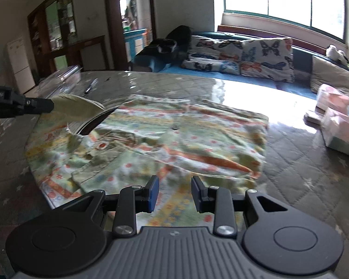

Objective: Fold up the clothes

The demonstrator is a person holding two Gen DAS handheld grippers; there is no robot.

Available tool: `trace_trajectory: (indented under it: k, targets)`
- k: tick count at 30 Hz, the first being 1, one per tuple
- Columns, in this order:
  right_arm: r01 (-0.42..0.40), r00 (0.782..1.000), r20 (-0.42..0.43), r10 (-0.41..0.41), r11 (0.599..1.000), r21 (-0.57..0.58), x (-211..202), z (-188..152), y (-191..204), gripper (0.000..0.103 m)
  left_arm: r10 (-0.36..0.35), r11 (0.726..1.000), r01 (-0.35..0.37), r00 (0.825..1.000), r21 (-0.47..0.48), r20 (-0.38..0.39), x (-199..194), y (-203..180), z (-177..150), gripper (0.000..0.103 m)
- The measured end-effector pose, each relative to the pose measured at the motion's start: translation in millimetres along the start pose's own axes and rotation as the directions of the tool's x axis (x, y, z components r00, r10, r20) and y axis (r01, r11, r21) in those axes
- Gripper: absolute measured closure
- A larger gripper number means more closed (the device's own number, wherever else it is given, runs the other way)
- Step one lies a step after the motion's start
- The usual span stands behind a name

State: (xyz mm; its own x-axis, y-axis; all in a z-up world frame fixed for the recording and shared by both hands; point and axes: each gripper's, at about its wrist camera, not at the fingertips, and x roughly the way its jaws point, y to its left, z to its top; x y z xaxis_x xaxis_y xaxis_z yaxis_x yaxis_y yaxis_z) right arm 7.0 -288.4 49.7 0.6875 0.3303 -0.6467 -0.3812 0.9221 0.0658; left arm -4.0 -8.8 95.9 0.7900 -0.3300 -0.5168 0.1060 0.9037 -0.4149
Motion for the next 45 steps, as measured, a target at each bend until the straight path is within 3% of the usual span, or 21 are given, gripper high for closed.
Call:
trace_trajectory:
  k: [4,12,14,15,18,22,28,30,35,37,45]
  targets:
    - [0.022,1.000,0.011,-0.023,0.999,0.046,-8,-3,-14,0.073,-0.121,0.990,0.125,0.991,0.067,-0.058,18,-41,-12,0.095]
    - [-0.004,1.000,0.011,0.004,0.997,0.082,-6,-2,-19,0.073,-0.137,0.967,0.181,0.963,0.178,-0.232,49,-69,-53,0.089]
    - [-0.027,1.000,0.004,0.027,0.996,0.088,-3,0,-16,0.073,-0.146,0.963,0.197,0.955,0.186,-0.257,46,-66,-62,0.076]
    - [-0.039,0.999,-0.001,0.039,0.995,0.088,-1,1,-13,0.073,-0.148,0.961,0.201,0.953,0.188,-0.263,44,-65,-63,0.061]
    - [-0.065,0.998,-0.022,0.066,0.995,0.080,7,2,-6,0.073,-0.135,0.957,0.190,0.960,0.218,-0.244,35,-62,-63,0.053]
    - [-0.101,0.993,-0.062,0.105,0.992,0.069,23,2,8,0.073,-0.089,0.965,0.133,0.977,0.225,-0.195,22,-45,-54,0.043]
    - [-0.134,0.984,-0.112,0.142,0.988,0.077,43,1,23,0.073,0.035,0.981,-0.013,0.993,0.192,-0.111,9,-7,-41,0.033]
    - [-0.134,0.982,-0.121,0.143,0.988,0.081,46,0,24,0.074,0.082,0.981,-0.065,0.993,0.182,-0.085,5,5,-39,0.032]
    - [-0.138,0.981,-0.124,0.149,0.986,0.091,45,1,27,0.095,0.158,0.978,-0.147,0.985,0.146,-0.066,5,25,-35,0.029]
    - [-0.125,0.985,-0.111,0.134,0.989,0.082,42,2,27,0.098,0.179,0.976,-0.170,0.982,0.140,-0.060,6,29,-35,0.027]
    - [-0.100,0.994,0.038,0.098,0.993,0.059,2,31,25,0.101,0.229,0.965,-0.218,0.971,0.144,-0.065,16,34,-36,0.022]
